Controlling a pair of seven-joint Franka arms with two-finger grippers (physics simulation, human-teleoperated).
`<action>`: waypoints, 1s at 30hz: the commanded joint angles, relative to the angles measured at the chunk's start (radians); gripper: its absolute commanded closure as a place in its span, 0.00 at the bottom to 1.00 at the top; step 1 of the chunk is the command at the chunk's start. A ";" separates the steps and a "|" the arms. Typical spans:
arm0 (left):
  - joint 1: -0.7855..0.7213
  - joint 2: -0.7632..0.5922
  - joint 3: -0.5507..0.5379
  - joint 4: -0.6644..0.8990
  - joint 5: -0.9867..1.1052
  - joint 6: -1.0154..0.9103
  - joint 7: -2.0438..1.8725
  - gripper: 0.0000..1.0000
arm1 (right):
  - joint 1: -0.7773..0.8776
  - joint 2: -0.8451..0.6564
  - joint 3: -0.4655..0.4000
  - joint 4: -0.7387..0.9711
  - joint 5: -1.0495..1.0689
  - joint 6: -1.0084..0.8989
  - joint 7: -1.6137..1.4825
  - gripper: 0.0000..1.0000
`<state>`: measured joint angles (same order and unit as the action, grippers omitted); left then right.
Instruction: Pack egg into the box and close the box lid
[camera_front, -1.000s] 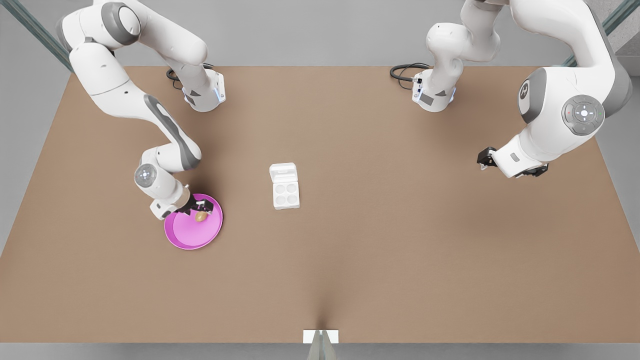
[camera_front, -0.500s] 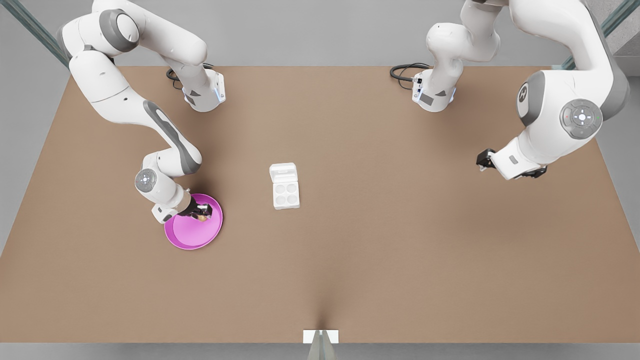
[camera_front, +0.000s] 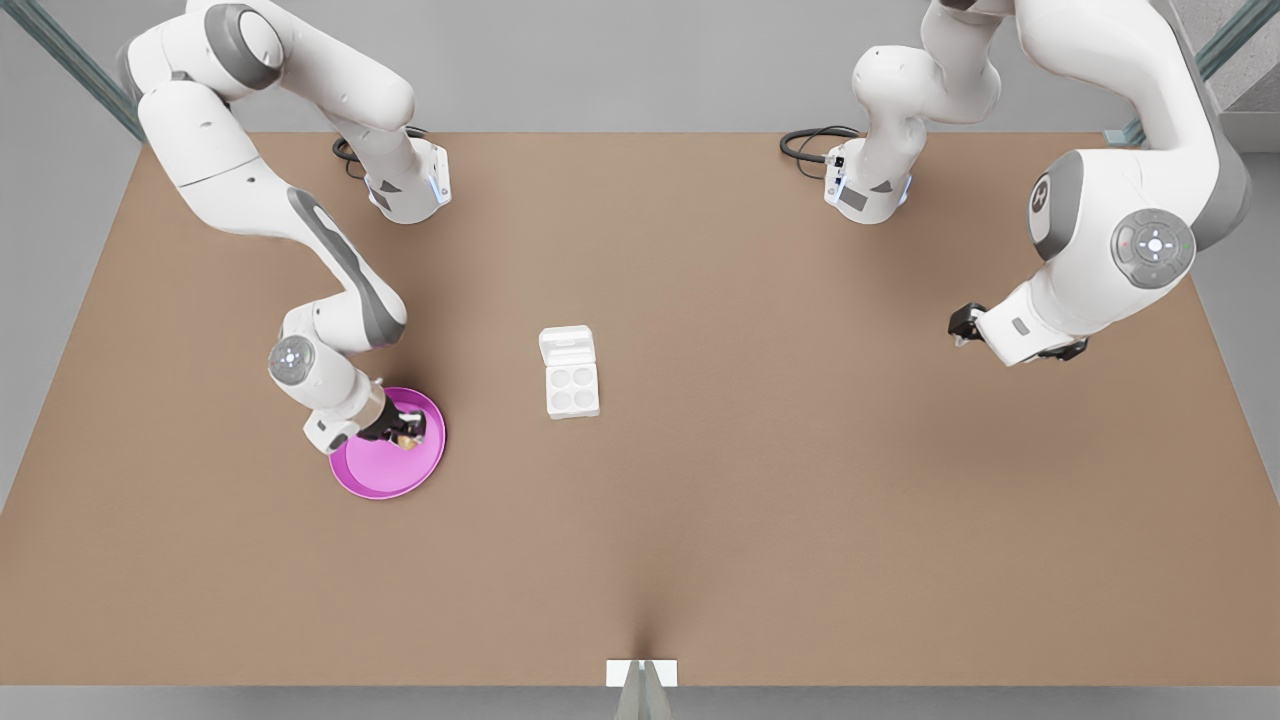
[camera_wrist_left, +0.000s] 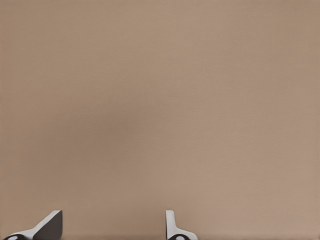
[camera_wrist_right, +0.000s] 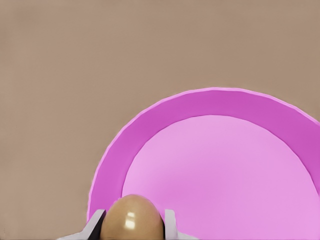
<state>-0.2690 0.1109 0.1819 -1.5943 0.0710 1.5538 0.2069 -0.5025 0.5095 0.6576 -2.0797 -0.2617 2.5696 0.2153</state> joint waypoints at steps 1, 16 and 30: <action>0.001 -0.001 0.001 0.001 0.001 0.000 -0.006 0.00 | 0.007 -0.011 0.033 0.027 -0.011 -0.151 0.071 0.60; 0.001 0.012 0.001 0.001 0.000 0.003 -0.006 0.00 | 0.616 0.191 -0.193 0.622 -0.008 -0.370 0.335 0.59; 0.002 0.058 0.004 0.007 0.006 0.032 0.000 0.00 | 0.664 0.133 -0.164 0.389 0.001 -0.266 0.541 0.59</action>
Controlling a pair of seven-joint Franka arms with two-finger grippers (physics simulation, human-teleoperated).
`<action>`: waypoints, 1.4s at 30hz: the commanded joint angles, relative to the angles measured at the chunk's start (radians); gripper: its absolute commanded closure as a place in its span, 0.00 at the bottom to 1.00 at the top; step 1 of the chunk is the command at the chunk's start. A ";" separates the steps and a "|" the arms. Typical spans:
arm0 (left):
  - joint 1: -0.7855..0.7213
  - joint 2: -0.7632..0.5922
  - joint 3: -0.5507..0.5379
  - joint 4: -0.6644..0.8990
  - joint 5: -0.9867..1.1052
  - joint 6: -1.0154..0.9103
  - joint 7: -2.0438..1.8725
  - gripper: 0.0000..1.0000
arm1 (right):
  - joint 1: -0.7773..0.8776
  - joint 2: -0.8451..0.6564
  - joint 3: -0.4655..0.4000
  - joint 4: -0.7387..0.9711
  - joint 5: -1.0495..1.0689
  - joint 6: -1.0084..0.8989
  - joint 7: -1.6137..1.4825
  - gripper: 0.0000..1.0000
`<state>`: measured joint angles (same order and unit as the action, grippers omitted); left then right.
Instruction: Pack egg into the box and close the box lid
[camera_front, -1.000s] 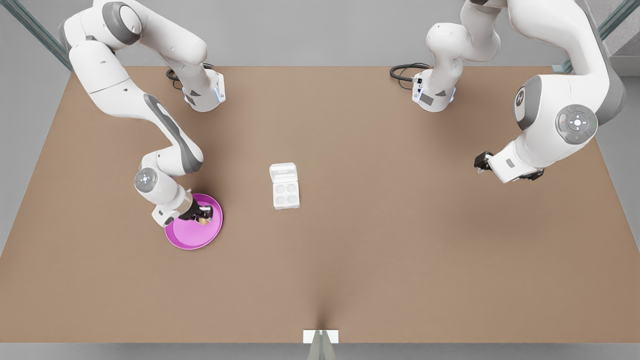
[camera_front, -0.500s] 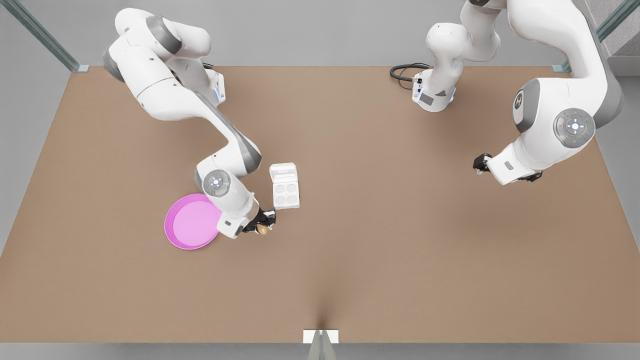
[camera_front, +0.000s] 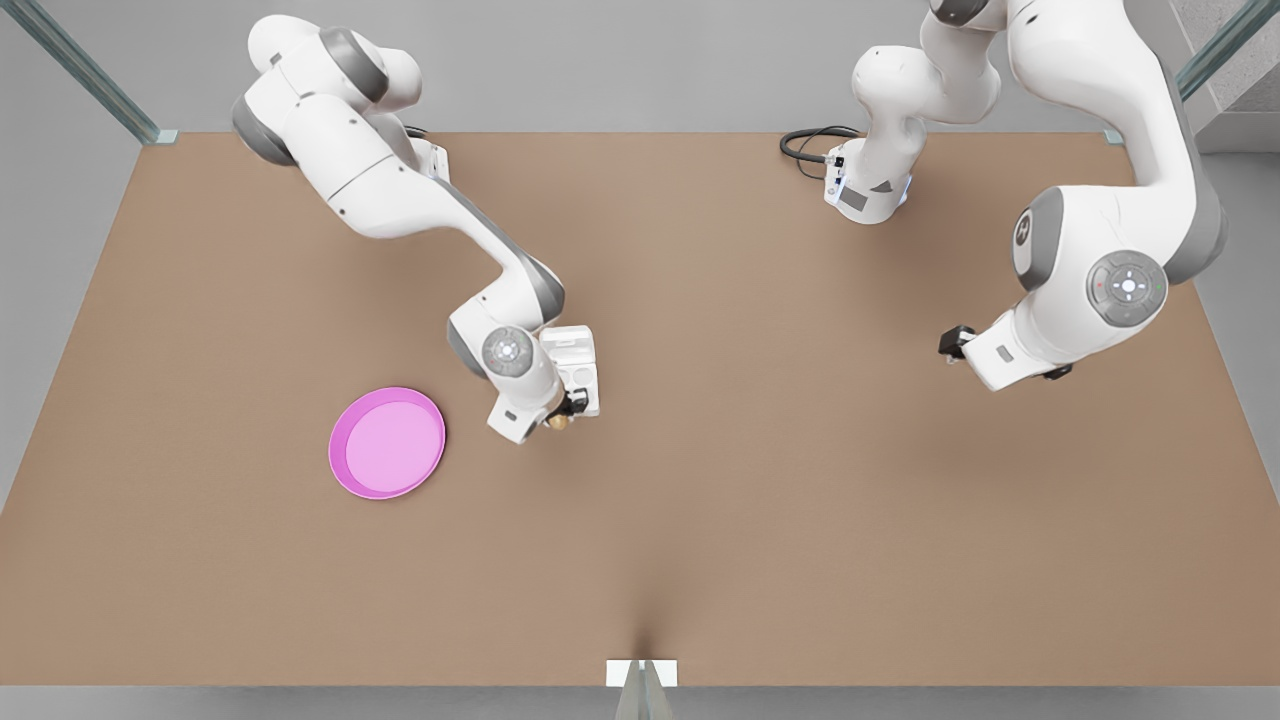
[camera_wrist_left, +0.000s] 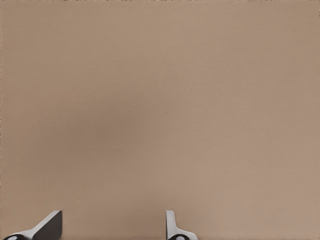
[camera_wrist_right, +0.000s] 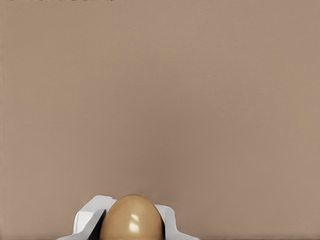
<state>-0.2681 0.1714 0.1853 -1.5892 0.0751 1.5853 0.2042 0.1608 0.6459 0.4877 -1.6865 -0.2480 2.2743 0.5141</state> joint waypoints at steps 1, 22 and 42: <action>0.003 -0.004 0.003 0.014 0.002 -0.001 0.003 0.00 | 0.000 -0.003 0.012 -0.005 -0.013 0.030 0.250 0.59; 0.003 0.013 0.002 0.014 0.002 0.002 0.000 0.00 | -0.121 -0.098 0.175 -0.225 -0.014 0.088 0.308 0.00; -0.884 0.470 -0.001 0.144 -0.663 0.469 -1.803 0.79 | -0.092 -0.453 -0.371 0.321 0.220 -0.828 -0.364 0.00</action>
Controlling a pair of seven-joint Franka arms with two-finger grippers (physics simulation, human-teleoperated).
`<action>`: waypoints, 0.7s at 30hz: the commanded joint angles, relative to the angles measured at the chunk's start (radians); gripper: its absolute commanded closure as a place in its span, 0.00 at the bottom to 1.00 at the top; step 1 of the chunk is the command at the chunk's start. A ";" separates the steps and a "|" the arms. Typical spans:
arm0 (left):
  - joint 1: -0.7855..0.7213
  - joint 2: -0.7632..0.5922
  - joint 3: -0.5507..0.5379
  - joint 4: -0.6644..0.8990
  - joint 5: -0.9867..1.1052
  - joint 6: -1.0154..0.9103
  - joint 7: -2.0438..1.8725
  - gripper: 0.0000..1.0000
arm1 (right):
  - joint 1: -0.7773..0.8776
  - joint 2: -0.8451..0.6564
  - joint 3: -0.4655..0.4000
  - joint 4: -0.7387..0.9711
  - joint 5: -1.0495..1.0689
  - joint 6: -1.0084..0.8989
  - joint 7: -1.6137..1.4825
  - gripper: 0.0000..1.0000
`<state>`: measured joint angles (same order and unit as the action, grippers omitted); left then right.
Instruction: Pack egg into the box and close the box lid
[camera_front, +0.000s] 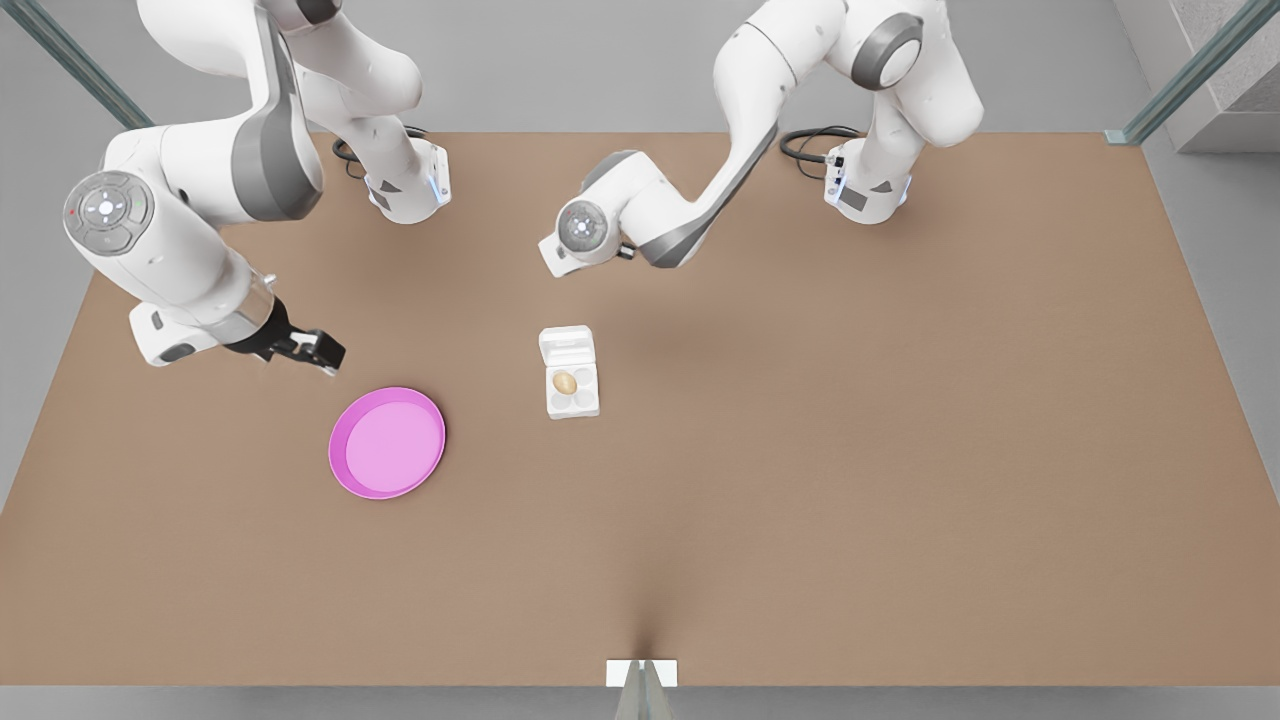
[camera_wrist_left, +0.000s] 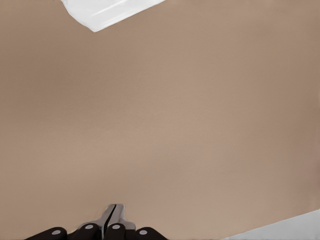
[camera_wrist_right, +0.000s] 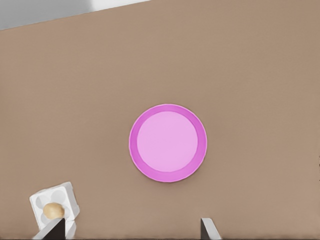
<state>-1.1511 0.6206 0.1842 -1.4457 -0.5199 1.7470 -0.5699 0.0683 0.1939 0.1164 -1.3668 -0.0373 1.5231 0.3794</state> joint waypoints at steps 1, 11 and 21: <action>0.002 0.039 0.004 0.001 -0.058 0.394 -1.018 0.79 | -0.004 -0.001 0.000 0.003 0.008 -0.077 -0.229 0.00; -0.047 0.142 0.001 0.001 0.037 0.667 -1.025 0.79 | -0.019 0.009 -0.004 0.018 0.013 -0.077 -0.229 0.00; 0.011 0.165 0.004 0.002 0.054 0.669 -0.981 0.79 | -0.038 0.015 -0.004 0.031 0.016 -0.077 -0.234 0.00</action>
<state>-1.1457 0.7822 0.1878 -1.4417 -0.4666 2.3886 -1.2597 0.0338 0.2093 0.1121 -1.3370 -0.0206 1.4489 0.2198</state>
